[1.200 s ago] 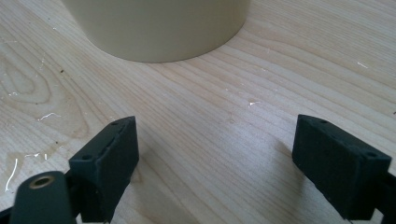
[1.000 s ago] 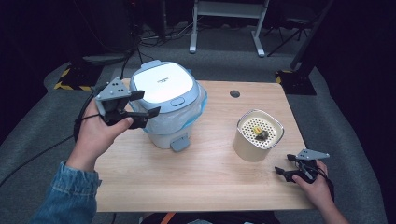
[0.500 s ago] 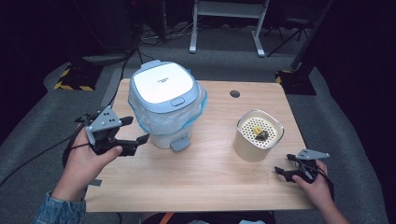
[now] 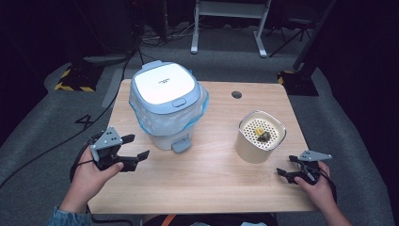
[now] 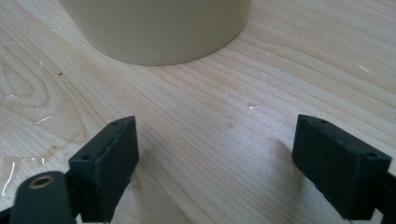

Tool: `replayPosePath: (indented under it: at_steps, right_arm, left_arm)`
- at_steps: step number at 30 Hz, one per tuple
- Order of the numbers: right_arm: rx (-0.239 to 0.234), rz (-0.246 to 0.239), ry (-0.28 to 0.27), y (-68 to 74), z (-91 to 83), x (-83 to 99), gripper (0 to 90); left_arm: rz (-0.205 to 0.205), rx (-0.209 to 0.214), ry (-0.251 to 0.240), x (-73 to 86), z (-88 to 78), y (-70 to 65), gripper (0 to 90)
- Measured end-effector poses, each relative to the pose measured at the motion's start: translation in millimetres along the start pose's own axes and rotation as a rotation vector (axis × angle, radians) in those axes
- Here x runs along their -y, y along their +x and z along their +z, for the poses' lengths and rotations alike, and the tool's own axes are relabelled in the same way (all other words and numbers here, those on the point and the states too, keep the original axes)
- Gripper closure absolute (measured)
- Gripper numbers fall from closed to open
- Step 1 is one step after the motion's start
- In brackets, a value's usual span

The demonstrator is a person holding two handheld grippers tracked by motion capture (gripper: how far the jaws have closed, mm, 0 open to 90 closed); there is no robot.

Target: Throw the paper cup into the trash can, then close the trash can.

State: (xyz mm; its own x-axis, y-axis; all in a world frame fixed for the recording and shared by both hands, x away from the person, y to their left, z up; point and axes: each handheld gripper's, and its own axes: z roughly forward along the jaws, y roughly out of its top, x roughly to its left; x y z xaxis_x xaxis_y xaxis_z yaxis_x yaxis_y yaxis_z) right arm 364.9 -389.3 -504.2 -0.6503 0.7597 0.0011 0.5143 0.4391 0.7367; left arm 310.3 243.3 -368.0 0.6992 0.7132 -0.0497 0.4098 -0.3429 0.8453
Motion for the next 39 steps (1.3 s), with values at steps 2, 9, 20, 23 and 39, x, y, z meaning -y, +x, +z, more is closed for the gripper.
replayPosePath:
  at_steps: [2, 9, 20, 23, 39]
  right_arm:
    - [0.000, 0.001, 0.000, 0.0, 0.0, 0.0, 14.7]
    - [0.000, 0.000, 0.000, 0.0, 0.0, 0.0, 14.7]
    - [0.000, 0.000, 0.000, 0.0, 0.0, 0.0, 14.7]
    - [0.000, 0.000, 0.000, 0.0, 0.0, 0.0, 14.7]
    - [0.000, 0.000, 0.000, 0.0, 0.0, 0.0, 14.7]
  left_arm:
    - [-0.012, -0.002, -0.001, 7.1, 3.3, 1.0, 23.6]
    - [-0.045, -0.020, 0.014, 33.1, 16.1, 4.5, 23.6]
    - [-0.079, -0.034, 0.098, 80.6, 41.9, 8.3, 23.6]
    - [-0.092, -0.038, 0.123, 90.9, 47.9, 9.0, 23.6]
    - [-0.061, -0.073, 0.282, 114.0, 62.5, 7.9, 23.0]
